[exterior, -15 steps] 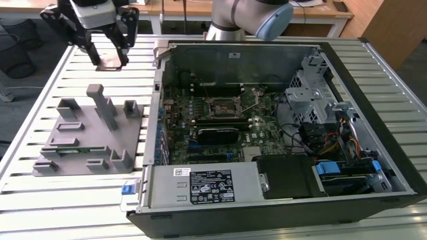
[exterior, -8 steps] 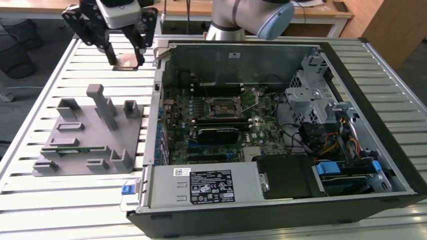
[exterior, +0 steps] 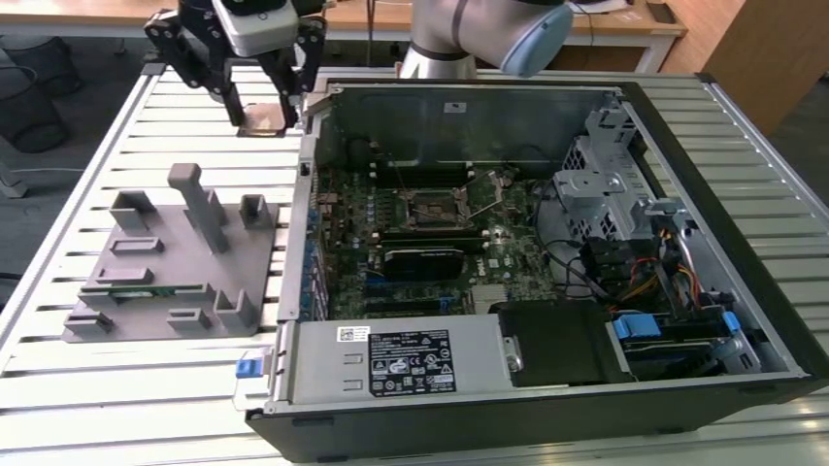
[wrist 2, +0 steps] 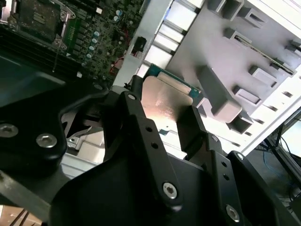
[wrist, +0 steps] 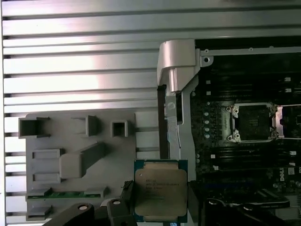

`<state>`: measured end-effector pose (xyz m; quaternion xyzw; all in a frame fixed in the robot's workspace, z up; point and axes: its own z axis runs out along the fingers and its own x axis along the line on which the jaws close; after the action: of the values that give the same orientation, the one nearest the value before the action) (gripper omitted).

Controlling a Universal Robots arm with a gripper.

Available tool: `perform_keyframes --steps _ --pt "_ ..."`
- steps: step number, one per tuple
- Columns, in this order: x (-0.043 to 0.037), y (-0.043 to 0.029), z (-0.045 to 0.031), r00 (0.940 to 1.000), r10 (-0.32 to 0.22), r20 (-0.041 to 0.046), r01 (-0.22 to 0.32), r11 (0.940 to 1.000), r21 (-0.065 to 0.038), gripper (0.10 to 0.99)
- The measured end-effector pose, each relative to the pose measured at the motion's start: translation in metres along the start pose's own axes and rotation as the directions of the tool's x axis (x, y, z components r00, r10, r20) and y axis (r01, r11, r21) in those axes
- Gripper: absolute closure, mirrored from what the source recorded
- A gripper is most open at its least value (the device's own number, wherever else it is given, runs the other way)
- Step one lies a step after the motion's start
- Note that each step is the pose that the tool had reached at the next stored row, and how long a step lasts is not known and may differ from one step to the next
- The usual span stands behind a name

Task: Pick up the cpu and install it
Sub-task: 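Pick up the cpu and move it towards the insertion slot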

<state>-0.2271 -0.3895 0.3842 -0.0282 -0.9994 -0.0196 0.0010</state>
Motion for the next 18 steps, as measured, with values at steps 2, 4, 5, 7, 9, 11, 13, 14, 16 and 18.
perform_keyframes --steps 2,4,5,7,9,11,13,14,16,18 --pt "-0.0081 0.0013 0.0005 1.0000 0.000 0.0000 0.000 1.0000 0.000 0.549" --pt "-0.0169 0.0029 0.0012 1.0000 0.000 0.0000 0.000 1.0000 0.000 0.549" --pt "-0.0212 0.0038 0.0016 1.0000 0.000 -0.0001 0.000 1.0000 0.000 0.549" --pt "-0.0301 0.0059 0.0024 1.0000 0.000 -0.0011 0.000 1.0000 0.000 0.549" --pt "-0.0389 0.0079 0.0032 1.0000 0.000 -0.0022 0.000 1.0000 0.000 0.549" --pt "-0.0478 0.0100 0.0041 1.0000 0.000 -0.0025 0.000 1.0000 0.000 0.549" --pt "-0.0557 0.0120 0.0047 1.0000 0.000 -0.0025 0.000 1.0000 0.000 0.549" --pt "-0.0594 0.0130 0.0049 1.0000 0.000 -0.0025 0.000 1.0000 0.000 0.549" --pt "-0.0665 0.0149 0.0054 1.0000 0.000 -0.0024 0.000 1.0000 0.000 0.549" --pt "-0.0741 0.0164 0.0059 1.0000 0.000 -0.0024 0.000 1.0000 0.000 0.549"
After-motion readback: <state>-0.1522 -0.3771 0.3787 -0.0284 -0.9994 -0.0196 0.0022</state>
